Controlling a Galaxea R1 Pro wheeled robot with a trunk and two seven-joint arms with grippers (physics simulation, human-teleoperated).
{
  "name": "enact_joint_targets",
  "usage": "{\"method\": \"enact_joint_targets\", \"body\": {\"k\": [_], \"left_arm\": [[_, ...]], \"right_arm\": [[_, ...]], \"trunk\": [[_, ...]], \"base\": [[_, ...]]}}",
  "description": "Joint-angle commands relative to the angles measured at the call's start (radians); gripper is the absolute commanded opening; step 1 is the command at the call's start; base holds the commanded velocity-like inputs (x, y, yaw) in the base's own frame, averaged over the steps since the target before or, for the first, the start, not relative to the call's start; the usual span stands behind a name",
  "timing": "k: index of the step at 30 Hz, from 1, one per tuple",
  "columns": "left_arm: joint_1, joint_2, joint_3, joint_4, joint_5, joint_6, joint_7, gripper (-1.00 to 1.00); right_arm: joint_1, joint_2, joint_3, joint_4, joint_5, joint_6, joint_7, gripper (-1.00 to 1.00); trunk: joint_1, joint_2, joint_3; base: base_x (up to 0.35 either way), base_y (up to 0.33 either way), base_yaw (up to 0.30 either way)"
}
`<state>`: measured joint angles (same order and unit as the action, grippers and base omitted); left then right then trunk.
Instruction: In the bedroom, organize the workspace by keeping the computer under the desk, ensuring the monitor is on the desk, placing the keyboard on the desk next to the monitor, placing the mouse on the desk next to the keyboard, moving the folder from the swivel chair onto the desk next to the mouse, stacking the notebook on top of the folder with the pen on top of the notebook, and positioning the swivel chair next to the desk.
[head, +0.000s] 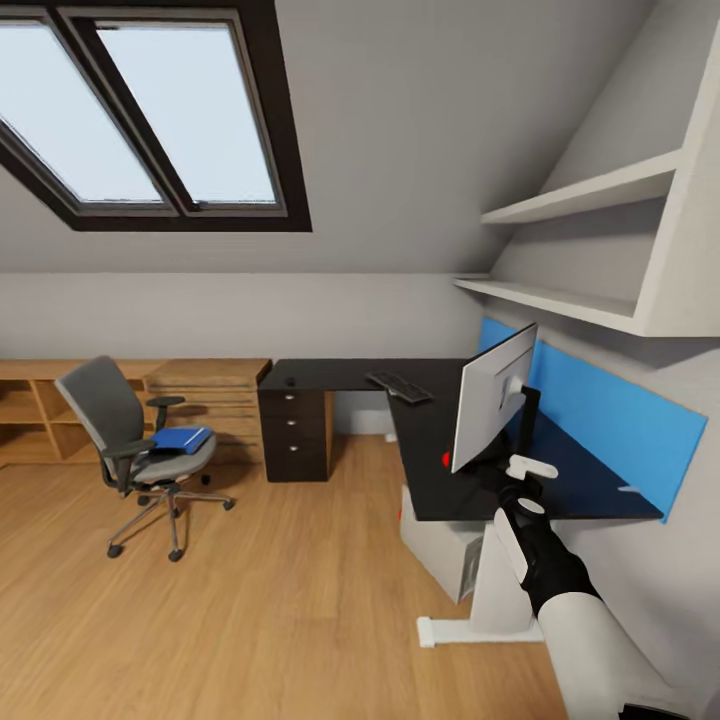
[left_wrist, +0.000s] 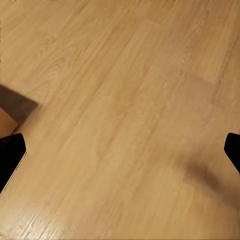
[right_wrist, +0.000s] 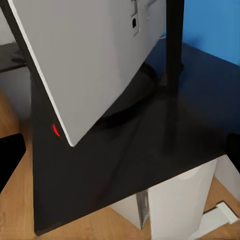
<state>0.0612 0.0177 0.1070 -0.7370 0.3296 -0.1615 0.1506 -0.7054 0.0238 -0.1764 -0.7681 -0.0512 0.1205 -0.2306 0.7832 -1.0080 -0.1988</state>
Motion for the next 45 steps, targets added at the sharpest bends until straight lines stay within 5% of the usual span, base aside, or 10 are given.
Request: {"method": "enact_joint_targets", "body": {"k": [1, 20, 23, 24, 29, 35, 45], "left_arm": [[0.0, 0.001, -0.003, -0.001, 0.009, -0.003, 0.003, 1.0], [0.0, 0.001, -0.003, 0.003, 0.009, -0.003, 0.003, 1.0], [0.0, 0.001, -0.004, 0.004, 0.009, -0.003, 0.003, 1.0], [0.0, 0.001, -0.004, 0.005, 0.009, -0.003, 0.003, 1.0], [0.0, 0.0, -0.006, 0.005, 0.009, -0.003, 0.002, 1.0], [0.001, -0.002, -0.008, 0.01, 0.008, -0.032, 0.002, 1.0], [0.0, -0.002, -0.009, 0.021, 0.008, -0.041, 0.001, 1.0]], "right_arm": [[-0.001, 0.001, -0.002, -0.002, -0.005, 0.002, -0.002, 1.0], [0.016, 0.008, 0.001, -0.019, -0.001, -0.087, -0.002, 1.0], [0.023, 0.019, 0.005, -0.022, 0.05, -0.113, 0.001, 1.0], [0.034, 0.024, 0.019, -0.02, 0.106, -0.16, 0.0, 1.0], [0.049, 0.046, 0.031, -0.016, 0.183, -0.256, -0.003, 1.0], [0.059, 0.059, 0.035, -0.014, 0.217, -0.338, -0.011, 1.0], [0.061, 0.06, 0.035, -0.013, 0.22, -0.348, -0.014, 1.0]], "trunk": [[0.0, -0.001, -0.001], [0.0, -0.001, -0.001], [0.0, -0.001, -0.001], [0.0, -0.001, -0.001], [0.0, -0.001, -0.001], [0.0, -0.001, -0.001], [0.0, -0.001, -0.001]], "base": [[0.049, 0.28, -0.06], [0.023, 0.066, -0.011], [0.196, 0.0, 0.0], [0.289, 0.0, 0.0], [0.311, 0.0, 0.0], [0.206, 0.0, 0.0], [0.13, 0.07, 0.0]]}}
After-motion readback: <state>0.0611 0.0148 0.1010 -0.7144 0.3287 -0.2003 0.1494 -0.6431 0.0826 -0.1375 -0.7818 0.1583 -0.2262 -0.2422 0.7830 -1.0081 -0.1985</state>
